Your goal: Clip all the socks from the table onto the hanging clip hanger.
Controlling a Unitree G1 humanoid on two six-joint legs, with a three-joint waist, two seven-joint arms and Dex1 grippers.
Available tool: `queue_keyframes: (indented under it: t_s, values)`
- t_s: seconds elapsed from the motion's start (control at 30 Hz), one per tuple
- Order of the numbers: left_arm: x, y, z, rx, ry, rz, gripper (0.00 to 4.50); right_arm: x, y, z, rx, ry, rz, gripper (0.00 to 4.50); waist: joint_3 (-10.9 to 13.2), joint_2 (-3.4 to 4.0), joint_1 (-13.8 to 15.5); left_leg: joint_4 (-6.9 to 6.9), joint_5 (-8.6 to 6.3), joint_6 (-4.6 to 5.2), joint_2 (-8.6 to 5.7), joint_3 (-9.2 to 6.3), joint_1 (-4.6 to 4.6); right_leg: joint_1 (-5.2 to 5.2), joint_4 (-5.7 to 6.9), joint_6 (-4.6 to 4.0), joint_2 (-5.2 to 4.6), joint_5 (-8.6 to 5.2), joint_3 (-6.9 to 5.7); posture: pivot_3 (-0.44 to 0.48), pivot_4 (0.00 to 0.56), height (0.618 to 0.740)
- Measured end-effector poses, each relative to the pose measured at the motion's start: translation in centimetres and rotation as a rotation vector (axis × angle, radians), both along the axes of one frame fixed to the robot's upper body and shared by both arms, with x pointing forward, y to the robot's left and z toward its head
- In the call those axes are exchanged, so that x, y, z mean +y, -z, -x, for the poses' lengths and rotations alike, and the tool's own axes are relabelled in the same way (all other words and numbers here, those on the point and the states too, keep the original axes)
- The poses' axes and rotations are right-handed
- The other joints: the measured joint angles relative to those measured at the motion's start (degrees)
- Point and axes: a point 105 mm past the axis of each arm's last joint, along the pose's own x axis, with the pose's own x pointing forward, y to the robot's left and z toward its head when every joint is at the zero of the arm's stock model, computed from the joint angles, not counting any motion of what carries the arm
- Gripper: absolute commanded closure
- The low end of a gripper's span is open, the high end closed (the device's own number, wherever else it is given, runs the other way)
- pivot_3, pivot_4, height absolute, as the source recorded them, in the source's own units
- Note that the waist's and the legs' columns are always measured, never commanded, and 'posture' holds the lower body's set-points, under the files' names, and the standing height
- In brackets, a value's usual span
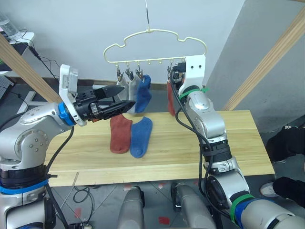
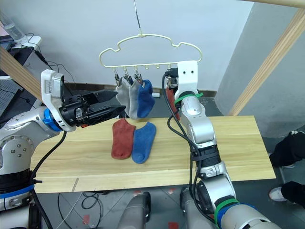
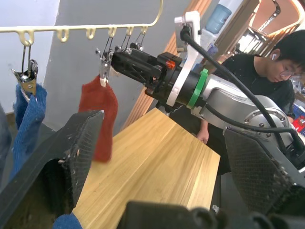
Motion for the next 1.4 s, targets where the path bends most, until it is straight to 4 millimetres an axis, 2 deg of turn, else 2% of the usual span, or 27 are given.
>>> queue_keyframes:
  t_s: [0.07,0.13,0.57,0.67,0.8,0.97,1.17,1.3,1.4]
  values:
    - [0.0,0.0,0.0,0.000,0.000,0.001,0.00,0.2,0.0,0.0,-0.002,-0.006,-0.005,3.86,0.0,0.00,0.0,0.00,0.00,0.00,-0.01,0.00,0.00,0.00,0.00,-0.08,0.00,0.05,0.00,0.056,0.278,0.740]
    - [0.0,0.0,0.0,0.000,0.000,0.001,0.00,0.3,0.1,0.0,0.003,-0.009,-0.008,4.24,0.0,0.00,0.0,0.01,0.00,0.00,-0.01,0.01,0.00,0.00,0.00,-0.10,-0.01,0.06,0.00,0.058,0.278,0.740]
    - [-0.1,0.1,-0.1,0.000,-0.005,0.009,0.00,1.4,0.1,0.3,0.014,-0.080,-0.046,4.24,0.0,0.00,0.0,0.01,0.00,0.00,-0.01,-0.01,0.00,0.01,0.01,-0.12,-0.01,0.07,-0.01,0.057,0.275,0.740]
    - [-0.1,0.1,-0.2,0.000,-0.011,0.010,0.00,1.1,0.0,0.2,0.017,-0.108,-0.068,4.24,0.0,0.00,0.0,0.01,0.00,0.00,0.00,-0.01,0.00,0.01,0.01,-0.12,-0.01,0.07,-0.01,0.055,0.280,0.740]
    - [0.1,0.5,-0.3,0.006,-0.028,0.002,0.00,0.1,-0.2,0.6,0.067,-0.235,-0.100,4.24,0.0,0.00,0.1,0.01,0.00,0.00,-0.01,-0.01,0.00,0.03,-0.01,-0.14,-0.02,0.09,-0.01,0.039,0.286,0.740]
    - [0.8,2.7,-0.5,0.049,-0.081,-0.039,0.00,-2.3,-0.3,1.8,0.205,-0.435,-0.181,4.24,0.0,0.01,0.0,0.00,0.00,0.01,-0.01,-0.02,0.00,0.04,0.00,-0.15,-0.03,0.09,-0.03,0.021,0.291,0.740]
    - [1.7,5.6,-1.7,0.068,-0.181,-0.105,0.00,-2.4,-1.0,3.7,0.378,-0.656,-0.303,4.24,0.0,0.07,-0.2,-0.03,0.00,0.02,0.01,0.02,0.08,0.04,0.03,-0.08,0.02,0.02,0.02,-0.007,0.300,0.740]
    - [4.3,12.1,-3.4,0.190,-0.397,-0.196,0.00,-1.8,-0.6,5.3,0.490,-0.791,-0.354,4.24,0.1,0.11,-0.3,-0.05,-0.01,0.04,0.02,0.08,0.04,-0.01,0.01,-0.14,0.01,0.05,0.05,-0.016,0.305,0.740]
    - [5.7,14.6,-4.5,0.227,-0.528,-0.224,0.00,-1.5,-0.8,5.5,0.499,-0.808,-0.352,4.24,0.1,0.10,-0.2,-0.02,-0.01,0.04,0.01,0.05,0.00,-0.02,0.00,-0.10,0.00,0.03,0.03,-0.016,0.305,0.740]
